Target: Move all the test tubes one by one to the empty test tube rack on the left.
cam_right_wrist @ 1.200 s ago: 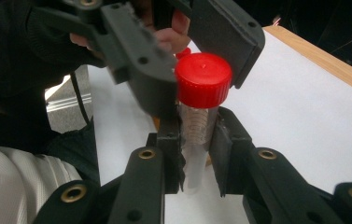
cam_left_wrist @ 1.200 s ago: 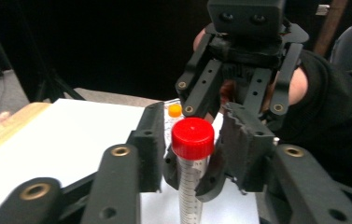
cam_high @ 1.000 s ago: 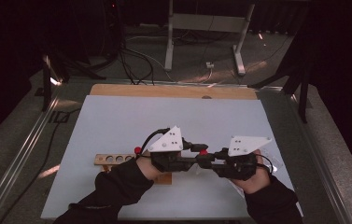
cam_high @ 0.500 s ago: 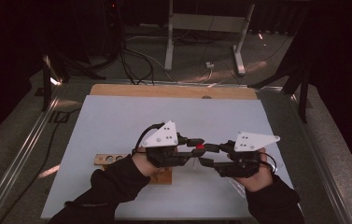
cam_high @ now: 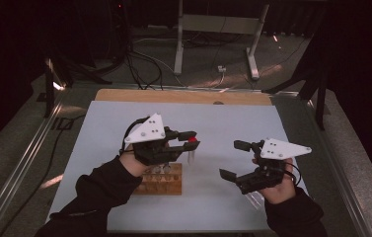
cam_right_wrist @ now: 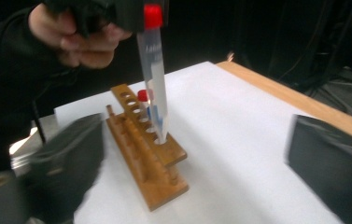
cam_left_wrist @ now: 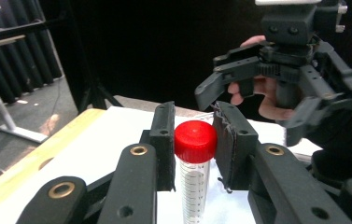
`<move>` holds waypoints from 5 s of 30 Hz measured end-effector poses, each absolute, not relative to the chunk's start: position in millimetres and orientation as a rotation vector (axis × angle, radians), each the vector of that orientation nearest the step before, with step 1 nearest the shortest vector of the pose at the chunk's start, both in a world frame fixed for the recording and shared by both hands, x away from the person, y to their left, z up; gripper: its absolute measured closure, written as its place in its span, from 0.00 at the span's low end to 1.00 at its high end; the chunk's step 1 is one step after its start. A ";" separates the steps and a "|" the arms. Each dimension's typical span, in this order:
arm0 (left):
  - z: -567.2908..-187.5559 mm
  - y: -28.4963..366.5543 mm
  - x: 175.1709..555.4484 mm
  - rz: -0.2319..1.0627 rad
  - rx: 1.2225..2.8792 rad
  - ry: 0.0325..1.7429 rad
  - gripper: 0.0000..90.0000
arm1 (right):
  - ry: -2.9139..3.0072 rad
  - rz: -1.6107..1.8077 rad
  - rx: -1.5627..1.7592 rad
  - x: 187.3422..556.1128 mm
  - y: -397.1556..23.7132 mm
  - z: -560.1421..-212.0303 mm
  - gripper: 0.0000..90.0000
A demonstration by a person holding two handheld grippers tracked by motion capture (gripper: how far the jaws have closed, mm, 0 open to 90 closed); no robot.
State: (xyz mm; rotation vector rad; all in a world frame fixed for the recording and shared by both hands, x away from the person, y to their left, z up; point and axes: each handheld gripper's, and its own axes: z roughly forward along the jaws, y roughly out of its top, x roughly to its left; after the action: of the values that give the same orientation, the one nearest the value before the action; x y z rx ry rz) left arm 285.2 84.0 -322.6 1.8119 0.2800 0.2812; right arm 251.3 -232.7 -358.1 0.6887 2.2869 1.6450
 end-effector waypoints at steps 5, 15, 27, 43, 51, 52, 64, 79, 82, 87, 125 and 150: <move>-316.4 107.4 286.7 0.332 1.800 0.318 0.80 | 2.275 1.658 0.735 250.8 -239.8 -357.6 0.00; -313.6 151.0 286.3 0.412 1.786 0.402 0.80 | 2.263 1.619 0.738 249.1 -244.5 -358.5 0.00; -319.8 192.8 282.7 0.480 1.750 0.505 0.80 | 2.221 1.605 0.716 250.4 -244.2 -364.9 0.00; -350.4 218.9 276.9 0.486 1.773 0.587 0.80 | 2.192 1.578 0.725 248.5 -246.4 -363.2 0.00; -377.0 219.7 277.2 0.435 1.784 0.627 0.80 | 2.200 1.569 0.730 248.1 -246.0 -364.6 0.00; -379.4 219.4 277.5 0.432 1.785 0.631 0.80 | 2.202 1.571 0.729 248.2 -246.1 -364.9 0.00; -414.9 210.9 280.4 0.371 1.821 0.660 0.80 | 2.206 1.565 0.737 246.9 -247.0 -365.8 0.00; -441.9 206.6 279.8 0.376 1.845 0.656 0.80 | 2.215 1.556 0.731 246.1 -246.2 -366.2 0.00; -444.4 205.4 279.6 0.383 1.851 0.647 0.80 | 2.218 1.556 0.730 246.0 -245.9 -366.1 0.00; -448.5 205.5 280.0 0.376 1.852 0.646 0.80 | 2.222 1.553 0.731 245.7 -246.0 -365.7 0.00; -420.3 230.9 258.7 0.339 1.752 0.572 0.02 | 2.114 1.561 0.844 240.7 -299.5 -344.1 0.00; -419.5 236.7 258.7 0.355 1.724 0.579 0.02 | 2.052 1.402 1.112 233.2 -362.1 -430.1 0.07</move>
State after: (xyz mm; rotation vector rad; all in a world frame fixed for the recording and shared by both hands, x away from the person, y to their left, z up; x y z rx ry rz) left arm 258.7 236.7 -419.5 1.7239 0.5794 0.3548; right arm 233.2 -362.1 -430.1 1.1118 2.0516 1.4018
